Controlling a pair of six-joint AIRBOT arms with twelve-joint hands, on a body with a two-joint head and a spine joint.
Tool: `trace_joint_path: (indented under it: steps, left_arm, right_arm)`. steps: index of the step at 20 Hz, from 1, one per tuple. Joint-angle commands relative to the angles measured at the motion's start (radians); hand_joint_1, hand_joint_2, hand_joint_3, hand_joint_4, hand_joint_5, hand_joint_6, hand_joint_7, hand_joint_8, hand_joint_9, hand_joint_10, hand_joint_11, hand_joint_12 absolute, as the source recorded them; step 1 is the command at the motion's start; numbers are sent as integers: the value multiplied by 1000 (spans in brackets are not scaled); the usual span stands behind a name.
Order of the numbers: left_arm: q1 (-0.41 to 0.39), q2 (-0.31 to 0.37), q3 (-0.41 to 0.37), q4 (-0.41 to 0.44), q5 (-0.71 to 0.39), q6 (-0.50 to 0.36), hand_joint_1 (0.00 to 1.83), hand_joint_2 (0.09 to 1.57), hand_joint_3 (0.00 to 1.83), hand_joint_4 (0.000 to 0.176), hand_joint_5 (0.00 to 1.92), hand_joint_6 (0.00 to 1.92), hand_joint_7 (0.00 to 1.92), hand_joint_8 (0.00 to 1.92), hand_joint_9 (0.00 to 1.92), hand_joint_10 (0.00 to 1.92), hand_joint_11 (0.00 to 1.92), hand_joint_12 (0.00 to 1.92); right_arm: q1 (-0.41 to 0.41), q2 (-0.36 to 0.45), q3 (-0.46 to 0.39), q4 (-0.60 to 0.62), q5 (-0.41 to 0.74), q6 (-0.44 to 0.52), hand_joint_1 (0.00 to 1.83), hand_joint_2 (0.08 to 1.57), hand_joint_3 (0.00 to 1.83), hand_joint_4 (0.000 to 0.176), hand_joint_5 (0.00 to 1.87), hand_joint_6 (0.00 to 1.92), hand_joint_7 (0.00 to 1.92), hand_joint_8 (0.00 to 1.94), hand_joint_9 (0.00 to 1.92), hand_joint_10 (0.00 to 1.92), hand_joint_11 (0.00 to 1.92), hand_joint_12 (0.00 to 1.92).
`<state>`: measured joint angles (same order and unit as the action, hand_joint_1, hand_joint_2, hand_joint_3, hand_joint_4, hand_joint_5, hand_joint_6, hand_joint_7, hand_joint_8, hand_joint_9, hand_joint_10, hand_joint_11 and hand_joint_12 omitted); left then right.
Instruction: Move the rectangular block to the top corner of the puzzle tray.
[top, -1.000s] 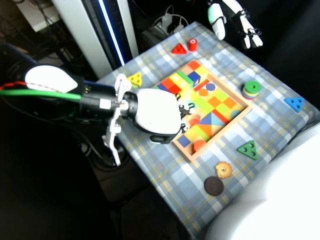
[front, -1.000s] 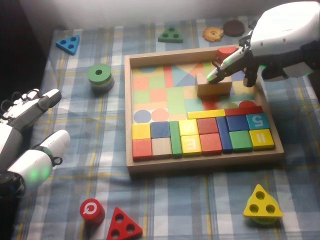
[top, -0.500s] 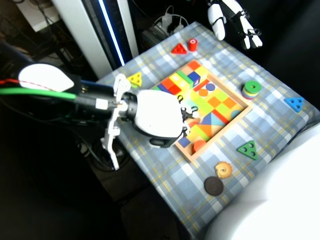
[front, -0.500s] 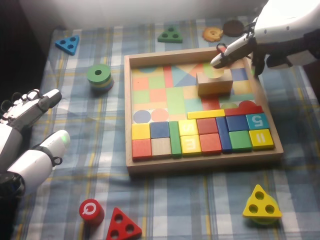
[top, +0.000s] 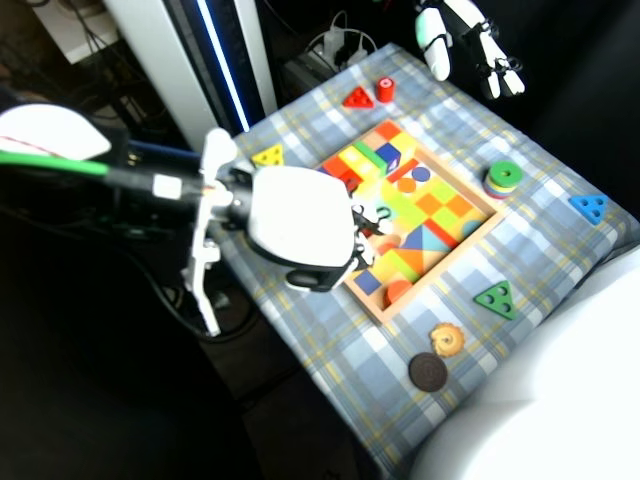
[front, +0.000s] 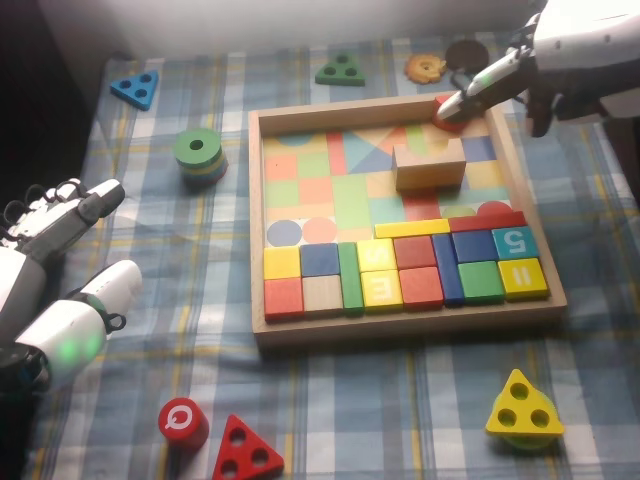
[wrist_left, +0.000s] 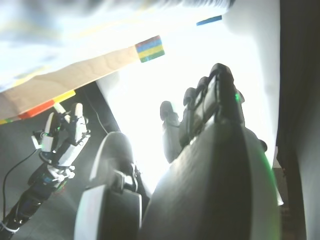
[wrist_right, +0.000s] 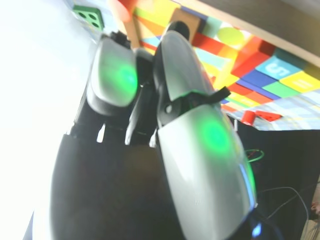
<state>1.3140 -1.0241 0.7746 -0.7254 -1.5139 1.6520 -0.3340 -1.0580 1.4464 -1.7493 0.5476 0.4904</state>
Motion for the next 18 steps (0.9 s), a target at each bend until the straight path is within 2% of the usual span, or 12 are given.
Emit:
trace_joint_path:
  steps: [1,2,3,5,6,10,11,12,13,15,16,18]
  left_arm:
    - [-8,5,0,39,-107,-6,471,1376,0,56,367,4,137,2,48,7,0,0]
    - [-9,6,1,39,-106,-6,470,1377,1,59,365,3,134,0,48,7,0,0]
    - [-8,6,1,39,-106,-6,479,1375,0,51,370,4,137,1,49,7,0,0]
    - [-8,5,2,38,-105,-6,498,1381,2,55,372,4,136,1,47,6,0,0]
    - [-8,5,2,38,-103,-6,513,1379,0,52,378,5,144,3,53,8,0,0]
    - [-9,6,2,40,-100,-6,460,1381,0,80,360,1,137,3,37,5,0,0]
    - [-9,5,3,40,-99,-6,460,1381,0,80,360,1,137,3,37,5,0,0]
    - [-9,5,3,40,-98,-6,482,1379,0,71,363,2,143,3,43,7,0,0]
    - [-9,5,2,40,-98,-6,489,1383,1,76,358,0,141,2,39,5,0,0]
    - [-9,5,2,40,-98,-6,513,1380,0,68,368,3,147,3,47,7,0,0]
    - [-9,5,2,40,-98,-6,501,1381,0,77,362,0,140,0,36,2,0,0]
    - [-9,6,2,41,-99,-6,513,1376,0,75,360,0,140,0,36,2,0,0]
  right_arm:
    - [15,9,-9,17,-11,13,1565,1221,4,26,389,1,1247,1941,1448,1921,1518,1921]
    - [15,16,-15,-12,-11,38,1567,1220,2,21,392,2,1254,1941,1458,1921,1529,1921]
    - [15,17,-17,-32,-11,55,1547,1232,5,36,389,1,1215,1941,1427,1921,1487,1921]
    - [15,17,-17,-46,-11,59,1531,1237,5,76,388,0,1191,1941,1412,1921,1456,1921]
    - [15,17,-17,-59,-10,64,1534,1236,3,81,393,2,1168,1941,1413,1921,1468,1921]
    - [14,-4,-12,-107,-6,87,1534,1241,0,56,373,2,1191,1941,1411,1921,1487,1921]
    - [14,-8,-9,-109,-5,87,1534,1241,0,56,373,2,1191,1941,1411,1921,1487,1921]
    - [12,-13,-7,-110,-5,87,1520,1240,0,76,381,3,1163,1941,1382,1921,1455,1921]
    - [8,-23,-2,-111,-5,87,1541,1230,0,48,388,4,1186,1941,1392,1921,1461,1921]
    - [8,-30,2,-111,-4,87,1542,1230,0,36,385,2,1190,1941,1394,1921,1463,1921]
    - [6,-38,6,-113,-2,87,1512,1234,0,66,373,2,1199,1941,1394,1921,1454,1921]
    - [0,-45,8,-119,-2,87,1549,1217,0,63,398,7,1216,1941,1414,1921,1474,1921]
